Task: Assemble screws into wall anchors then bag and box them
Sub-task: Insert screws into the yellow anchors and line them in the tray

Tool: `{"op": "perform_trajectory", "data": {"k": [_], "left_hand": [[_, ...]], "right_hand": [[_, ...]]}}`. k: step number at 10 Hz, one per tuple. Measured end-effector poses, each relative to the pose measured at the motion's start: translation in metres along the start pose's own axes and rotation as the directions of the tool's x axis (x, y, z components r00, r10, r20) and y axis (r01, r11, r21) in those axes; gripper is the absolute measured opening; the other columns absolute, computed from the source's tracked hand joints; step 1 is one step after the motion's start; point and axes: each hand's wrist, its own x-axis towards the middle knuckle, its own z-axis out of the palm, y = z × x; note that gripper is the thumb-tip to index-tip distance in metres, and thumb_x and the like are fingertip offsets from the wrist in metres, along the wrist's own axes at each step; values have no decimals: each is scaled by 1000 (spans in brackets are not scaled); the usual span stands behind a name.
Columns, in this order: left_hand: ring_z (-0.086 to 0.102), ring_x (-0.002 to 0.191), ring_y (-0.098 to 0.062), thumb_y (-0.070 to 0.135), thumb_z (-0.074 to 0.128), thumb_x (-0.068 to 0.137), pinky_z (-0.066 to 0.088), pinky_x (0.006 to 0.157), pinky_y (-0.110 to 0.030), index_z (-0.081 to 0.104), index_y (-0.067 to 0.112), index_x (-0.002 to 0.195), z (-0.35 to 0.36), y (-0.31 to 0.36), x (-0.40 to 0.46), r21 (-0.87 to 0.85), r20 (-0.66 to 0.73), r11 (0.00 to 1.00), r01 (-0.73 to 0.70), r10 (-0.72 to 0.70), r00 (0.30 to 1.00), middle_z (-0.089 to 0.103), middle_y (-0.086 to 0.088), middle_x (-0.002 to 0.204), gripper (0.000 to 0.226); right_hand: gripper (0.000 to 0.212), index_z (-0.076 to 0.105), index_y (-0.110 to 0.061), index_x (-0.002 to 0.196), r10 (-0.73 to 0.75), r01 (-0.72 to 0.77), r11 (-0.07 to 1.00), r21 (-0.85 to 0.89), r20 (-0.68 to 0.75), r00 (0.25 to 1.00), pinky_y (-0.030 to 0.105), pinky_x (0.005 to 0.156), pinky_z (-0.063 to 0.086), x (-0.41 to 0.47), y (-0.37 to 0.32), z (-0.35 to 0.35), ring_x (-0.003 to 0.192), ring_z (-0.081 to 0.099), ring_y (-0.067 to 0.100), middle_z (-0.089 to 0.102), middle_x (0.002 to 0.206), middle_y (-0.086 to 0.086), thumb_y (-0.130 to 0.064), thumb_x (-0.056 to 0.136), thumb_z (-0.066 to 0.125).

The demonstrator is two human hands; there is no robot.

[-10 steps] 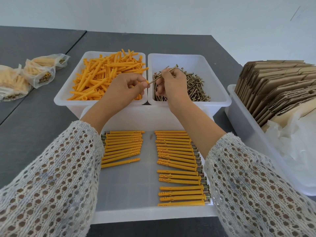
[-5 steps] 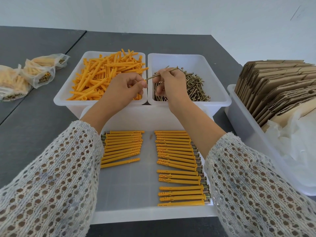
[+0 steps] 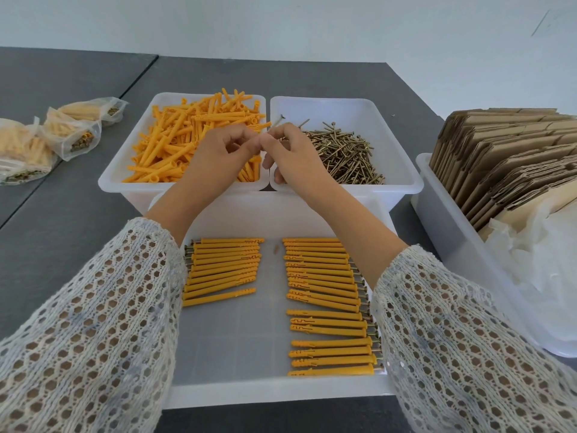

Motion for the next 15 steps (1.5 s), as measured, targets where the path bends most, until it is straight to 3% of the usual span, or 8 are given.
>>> {"op": "perform_trajectory", "data": {"k": [2, 5, 6, 7, 9, 11, 13, 15], "left_hand": [[52, 99, 8, 20, 52, 102, 37, 92, -12, 69, 15, 98, -3, 8, -1, -38, -155, 998, -51, 44, 987, 63, 21, 91, 18], [58, 103, -31, 19, 46, 106, 43, 102, -49, 68, 0, 104, 3, 18, -1, -141, -113, 989, -48, 32, 993, 63, -7, 79, 29], [63, 89, -9, 29, 41, 107, 51, 83, -29, 67, 10, 112, 5, 21, -1, -272, -70, 957, 100, -123, 990, 64, 1, 81, 32], [63, 92, -19, 42, 33, 107, 52, 91, -50, 63, 12, 125, 3, 17, 4, -376, -31, 887, 269, -301, 953, 62, 2, 92, 45], [64, 75, -8, 49, 34, 105, 51, 65, -25, 68, 21, 103, -1, 10, 10, -632, -75, 687, 359, -516, 853, 66, 5, 99, 44], [61, 75, -7, 46, 36, 106, 46, 68, -24, 66, 21, 105, -4, 8, 7, -702, -58, 631, 331, -513, 856, 65, 5, 94, 39], [61, 76, -7, 42, 35, 107, 46, 73, -26, 66, 19, 105, -3, 9, 8, -659, -41, 667, 349, -495, 868, 66, 6, 88, 39], [60, 78, -8, 42, 37, 106, 45, 75, -27, 67, 19, 107, -2, 7, 9, -646, -33, 672, 362, -498, 867, 66, 5, 88, 38]], "right_hand": [[17, 60, -11, 98, -109, 113, 987, -113, 41, 993, 21, 58, 36, -2, 2, 4, 47, 46, -1, 64, 71, 4, -26, 101, 52], [22, 64, 4, 102, -17, -22, 944, 329, 114, 993, 24, 45, 26, -1, -6, -3, 47, 35, 13, 51, 64, 5, -15, 101, 54], [24, 56, -7, 80, 16, -102, 899, 427, 201, 980, 24, 48, 29, -1, -9, -5, 48, 33, 13, 48, 64, 3, -15, 102, 51], [30, 58, -7, 74, 19, -228, 811, 539, 365, 931, 24, 49, 35, -2, -13, -8, 47, 36, 12, 50, 61, 1, -14, 101, 45], [15, 59, -8, 96, 13, -290, 938, 189, 818, 576, 21, 50, 45, -16, -17, -3, 48, 47, 10, 62, 73, 3, -12, 102, 46], [12, 57, -3, 86, 339, 52, 927, -372, 887, 314, 24, 47, 45, -46, -15, 39, 42, 48, 13, 62, 61, 5, -9, 95, 57], [38, 43, -8, 52, 282, 497, 662, -561, 801, 528, 21, 39, 39, -83, -14, 74, 43, 47, 17, 51, 42, 2, -5, 87, 57], [15, 62, -10, 107, 117, 622, 543, -564, 784, 610, 28, 53, 39, -95, -5, 97, 59, 40, 16, 57, 86, 6, -14, 94, 58]]}}
